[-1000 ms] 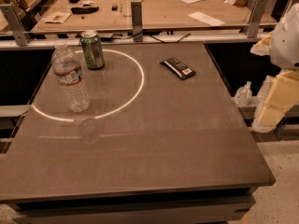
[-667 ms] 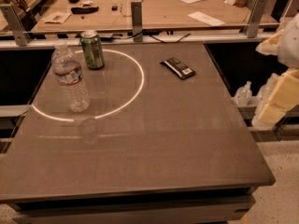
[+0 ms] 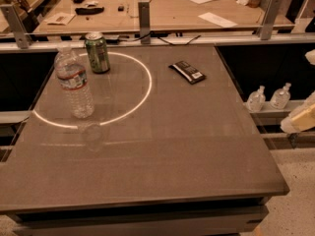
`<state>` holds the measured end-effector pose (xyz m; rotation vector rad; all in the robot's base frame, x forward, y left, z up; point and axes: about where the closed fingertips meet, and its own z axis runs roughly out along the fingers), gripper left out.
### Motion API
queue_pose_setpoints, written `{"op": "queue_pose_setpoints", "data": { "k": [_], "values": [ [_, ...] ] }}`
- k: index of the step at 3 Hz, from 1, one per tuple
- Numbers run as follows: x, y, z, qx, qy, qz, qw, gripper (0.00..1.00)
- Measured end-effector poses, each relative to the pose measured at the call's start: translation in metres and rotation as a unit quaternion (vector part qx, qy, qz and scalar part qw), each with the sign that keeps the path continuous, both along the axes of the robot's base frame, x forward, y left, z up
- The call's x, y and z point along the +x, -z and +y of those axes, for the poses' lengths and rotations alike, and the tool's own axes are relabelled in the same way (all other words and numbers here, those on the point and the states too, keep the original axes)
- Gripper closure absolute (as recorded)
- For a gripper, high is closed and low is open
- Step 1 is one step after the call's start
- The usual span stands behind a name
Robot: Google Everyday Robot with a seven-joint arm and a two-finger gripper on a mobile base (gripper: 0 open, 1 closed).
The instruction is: Move green can near rxbar chocolate
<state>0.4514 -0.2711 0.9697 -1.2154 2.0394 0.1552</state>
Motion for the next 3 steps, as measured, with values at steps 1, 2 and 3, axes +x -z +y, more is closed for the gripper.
{"op": "queue_pose_setpoints", "data": {
  "k": [1,2,3],
  "values": [
    [0.003,0.012,-0.007,0.097,0.014,-0.040,0.9943,0.00],
    [0.008,0.014,0.004,0.199,0.007,-0.066,0.9778,0.00],
    [0.013,0.004,0.017,0.288,-0.005,-0.084,0.9539,0.00]
  ]
}}
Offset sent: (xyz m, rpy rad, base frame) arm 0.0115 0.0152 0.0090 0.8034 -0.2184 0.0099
